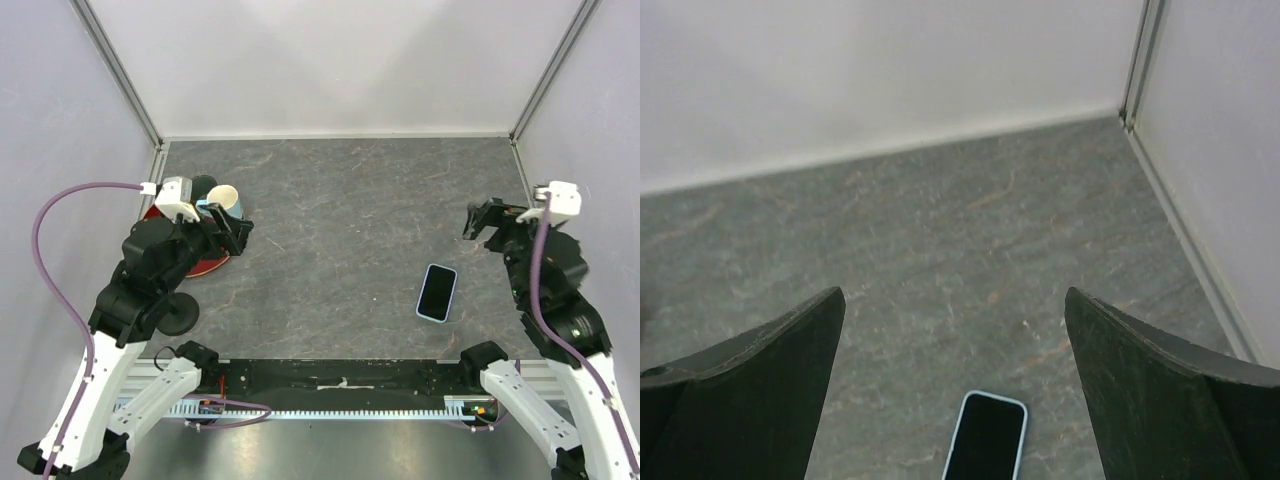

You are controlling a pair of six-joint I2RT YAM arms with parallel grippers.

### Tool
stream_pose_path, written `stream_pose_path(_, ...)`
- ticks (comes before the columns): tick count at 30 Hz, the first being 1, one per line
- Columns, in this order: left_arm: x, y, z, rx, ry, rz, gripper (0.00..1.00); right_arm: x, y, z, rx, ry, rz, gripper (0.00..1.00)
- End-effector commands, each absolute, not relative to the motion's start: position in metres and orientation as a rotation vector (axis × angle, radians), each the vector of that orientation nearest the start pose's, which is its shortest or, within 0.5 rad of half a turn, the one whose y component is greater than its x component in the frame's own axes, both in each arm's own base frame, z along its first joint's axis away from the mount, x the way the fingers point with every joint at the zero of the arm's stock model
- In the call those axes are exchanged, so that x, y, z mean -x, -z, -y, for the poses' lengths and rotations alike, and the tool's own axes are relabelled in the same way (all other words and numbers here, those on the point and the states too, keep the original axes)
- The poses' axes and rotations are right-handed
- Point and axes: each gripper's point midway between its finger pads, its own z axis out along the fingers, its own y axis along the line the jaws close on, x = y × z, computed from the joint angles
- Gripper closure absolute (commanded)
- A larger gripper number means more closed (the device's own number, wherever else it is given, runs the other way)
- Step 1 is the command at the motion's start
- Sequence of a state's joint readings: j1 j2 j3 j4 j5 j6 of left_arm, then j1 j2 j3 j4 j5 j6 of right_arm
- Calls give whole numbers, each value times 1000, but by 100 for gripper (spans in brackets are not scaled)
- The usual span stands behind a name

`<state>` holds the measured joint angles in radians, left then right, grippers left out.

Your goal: Place the phone on the phone stand

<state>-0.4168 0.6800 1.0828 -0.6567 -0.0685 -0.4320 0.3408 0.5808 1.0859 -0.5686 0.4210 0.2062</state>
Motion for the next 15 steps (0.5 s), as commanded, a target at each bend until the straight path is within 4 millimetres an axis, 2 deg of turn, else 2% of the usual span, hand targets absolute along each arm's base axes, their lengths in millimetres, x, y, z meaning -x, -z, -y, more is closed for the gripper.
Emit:
stream_pose_path(1,-220,-312,105,48,510,-1943,14,-256,-328,-40,-150,-131,-1747,2)
stream_pose_path(2,-220,-307,103,68,500,-1960,14,-261,-321,-50,-122,-167,-1775,2)
stream_pose_path(3,-217,-295,102,99,500,-2000,14,-270,-305,-61,-84,-190,-1834,2)
stream_pose_path(4,-215,-290,101,116,495,-2019,14,-271,-298,-80,-15,-277,-1868,2)
stream_pose_path(6,-210,-271,96,162,462,-2085,14,-278,-273,-100,19,-357,-1948,2)
stream_pose_path(7,-208,-263,93,182,442,-2116,14,-281,-272,-113,48,-425,-1936,2)
stream_pose_path(8,-208,-258,87,214,406,-2132,14,-280,-254,-122,61,-469,-1965,2)
stream_pose_path(10,-202,-243,80,259,350,-2203,14,-284,-248,-141,84,-536,-1956,2)
stream_pose_path(12,-199,-241,67,351,281,-2223,14,-283,-229,-158,131,-562,-1997,2)
stream_pose_path(14,-187,-233,45,470,143,-2264,14,-284,-223,-167,164,-573,-2006,2)
stream_pose_path(15,-186,-242,40,557,145,-2237,14,-284,-217,-173,181,-577,-2025,2)
